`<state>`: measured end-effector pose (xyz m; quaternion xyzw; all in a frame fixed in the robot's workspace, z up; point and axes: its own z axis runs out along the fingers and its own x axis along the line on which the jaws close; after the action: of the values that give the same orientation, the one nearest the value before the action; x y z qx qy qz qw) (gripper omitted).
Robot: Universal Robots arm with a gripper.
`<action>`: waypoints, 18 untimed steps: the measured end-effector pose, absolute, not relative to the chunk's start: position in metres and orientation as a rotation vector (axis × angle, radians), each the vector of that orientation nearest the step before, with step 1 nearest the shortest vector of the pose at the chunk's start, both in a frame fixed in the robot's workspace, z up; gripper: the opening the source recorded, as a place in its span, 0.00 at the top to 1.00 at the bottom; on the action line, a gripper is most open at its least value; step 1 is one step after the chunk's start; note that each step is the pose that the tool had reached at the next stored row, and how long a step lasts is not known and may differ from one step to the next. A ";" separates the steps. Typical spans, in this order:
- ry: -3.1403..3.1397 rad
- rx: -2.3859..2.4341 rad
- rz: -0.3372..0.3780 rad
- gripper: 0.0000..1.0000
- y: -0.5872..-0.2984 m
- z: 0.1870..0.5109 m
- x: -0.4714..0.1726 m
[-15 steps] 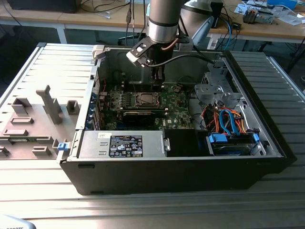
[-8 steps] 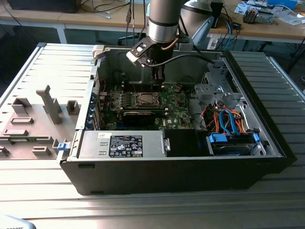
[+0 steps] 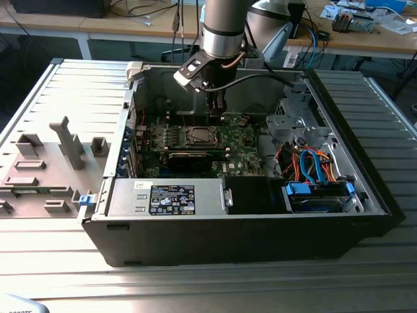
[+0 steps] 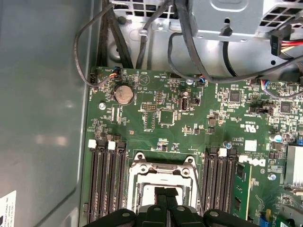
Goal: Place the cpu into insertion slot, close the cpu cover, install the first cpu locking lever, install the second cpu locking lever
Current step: 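Install the first cpu locking lever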
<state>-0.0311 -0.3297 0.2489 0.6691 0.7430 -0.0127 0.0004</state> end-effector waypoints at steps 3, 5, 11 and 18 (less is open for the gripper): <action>2.360 2.071 -0.040 0.89 -0.330 0.249 -0.031; 2.381 2.047 -0.040 0.89 -0.330 0.249 -0.031; 2.465 1.943 -0.040 0.89 -0.330 0.249 -0.031; 2.539 1.843 -0.040 0.89 -0.330 0.249 -0.031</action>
<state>-0.0311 -0.3297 0.2490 0.5874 0.8092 -0.0126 0.0017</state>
